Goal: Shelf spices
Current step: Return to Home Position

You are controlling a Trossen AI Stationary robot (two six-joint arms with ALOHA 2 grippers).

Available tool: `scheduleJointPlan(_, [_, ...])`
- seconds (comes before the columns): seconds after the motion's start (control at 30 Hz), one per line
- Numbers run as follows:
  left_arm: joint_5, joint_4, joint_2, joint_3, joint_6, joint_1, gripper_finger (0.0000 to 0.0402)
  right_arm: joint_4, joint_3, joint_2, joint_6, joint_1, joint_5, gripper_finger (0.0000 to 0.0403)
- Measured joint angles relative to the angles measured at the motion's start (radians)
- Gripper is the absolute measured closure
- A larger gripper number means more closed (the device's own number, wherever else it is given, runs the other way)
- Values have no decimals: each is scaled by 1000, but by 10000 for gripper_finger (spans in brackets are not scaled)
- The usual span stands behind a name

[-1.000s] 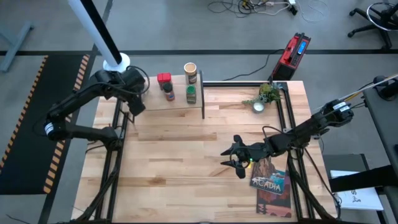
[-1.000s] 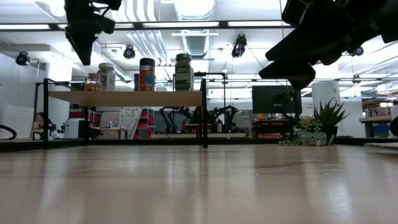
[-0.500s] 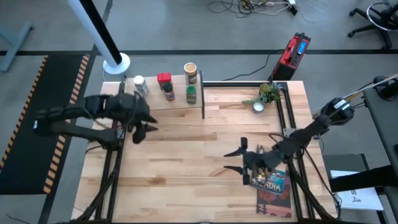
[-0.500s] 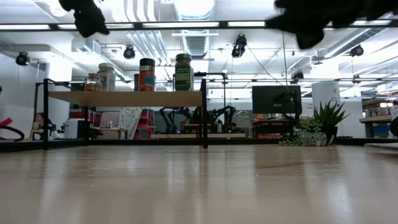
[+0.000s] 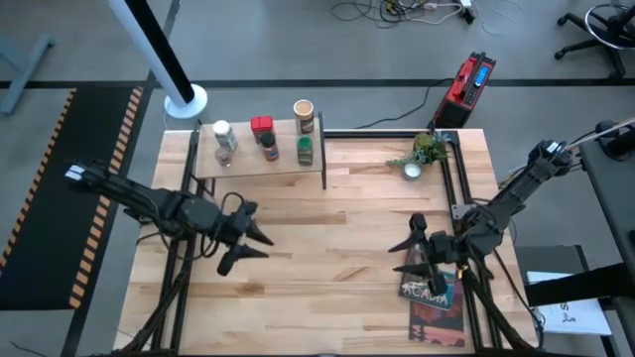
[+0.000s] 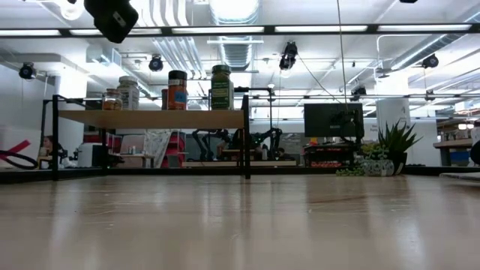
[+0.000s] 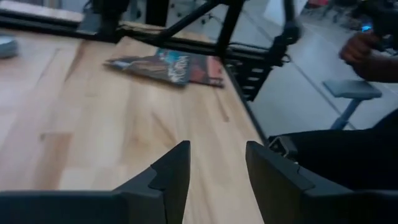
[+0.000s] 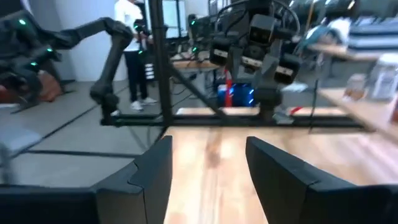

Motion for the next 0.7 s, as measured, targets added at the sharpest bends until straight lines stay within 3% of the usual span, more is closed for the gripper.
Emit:
scheduleJointPlan(0.23, [-1,154,31,-78,-6,-68,270,-48,-9,-51,92,0,-144,222])
scheduleJointPlan(0.5, [2,377,47,-154,-23,-111,287,-118,-50,-51,85,0,-149,222])
scheduleJointPlan(0.7, [6,528,39,-214,62,-124,298,-163,-125,-85,123,-1,-58,222])
